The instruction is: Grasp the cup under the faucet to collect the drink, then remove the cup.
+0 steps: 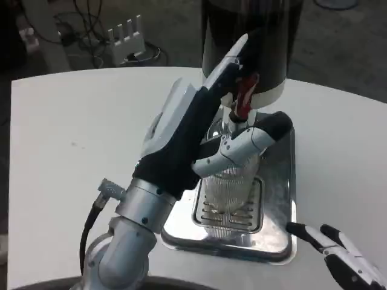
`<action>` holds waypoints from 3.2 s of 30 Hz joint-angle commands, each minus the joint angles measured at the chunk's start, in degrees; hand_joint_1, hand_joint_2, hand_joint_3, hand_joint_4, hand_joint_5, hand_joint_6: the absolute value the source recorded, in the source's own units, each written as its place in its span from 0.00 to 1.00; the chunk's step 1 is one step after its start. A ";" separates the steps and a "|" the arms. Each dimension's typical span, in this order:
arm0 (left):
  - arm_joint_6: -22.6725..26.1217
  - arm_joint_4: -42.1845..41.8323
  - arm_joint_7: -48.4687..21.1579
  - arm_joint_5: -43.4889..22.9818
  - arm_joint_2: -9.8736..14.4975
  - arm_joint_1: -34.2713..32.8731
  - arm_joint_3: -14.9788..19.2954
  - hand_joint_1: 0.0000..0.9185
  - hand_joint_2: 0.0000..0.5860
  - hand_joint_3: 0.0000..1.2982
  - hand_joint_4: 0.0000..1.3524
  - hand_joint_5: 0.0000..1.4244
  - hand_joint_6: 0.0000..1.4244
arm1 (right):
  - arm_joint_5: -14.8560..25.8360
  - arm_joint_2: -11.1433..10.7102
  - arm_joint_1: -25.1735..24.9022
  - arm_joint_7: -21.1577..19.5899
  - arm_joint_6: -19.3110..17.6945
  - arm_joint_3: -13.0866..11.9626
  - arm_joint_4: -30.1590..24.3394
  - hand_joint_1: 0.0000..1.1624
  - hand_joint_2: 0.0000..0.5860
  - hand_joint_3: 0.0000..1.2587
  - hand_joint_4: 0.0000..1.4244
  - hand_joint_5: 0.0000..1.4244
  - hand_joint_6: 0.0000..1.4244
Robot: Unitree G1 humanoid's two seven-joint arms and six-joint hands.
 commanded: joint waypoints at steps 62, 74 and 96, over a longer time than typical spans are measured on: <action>3.01 -4.00 -7.57 9.19 4.88 -0.38 -5.23 0.00 0.15 0.05 0.00 0.07 0.00 | -1.80 8.70 -23.74 -17.25 0.58 9.40 31.92 0.70 0.38 0.08 0.10 0.10 0.11; 3.85 -4.12 -8.11 8.35 5.01 -0.62 -4.35 0.00 0.16 0.06 0.00 0.07 0.00 | -0.82 14.28 -36.75 -20.85 10.57 11.44 37.61 0.69 0.36 0.06 0.08 0.08 0.10; 4.20 -3.01 -9.26 8.51 5.82 -3.20 -4.02 0.00 0.14 0.06 0.02 0.09 0.01 | 4.24 14.85 -51.33 -25.64 16.61 12.06 47.49 0.70 0.34 0.05 0.07 0.07 0.09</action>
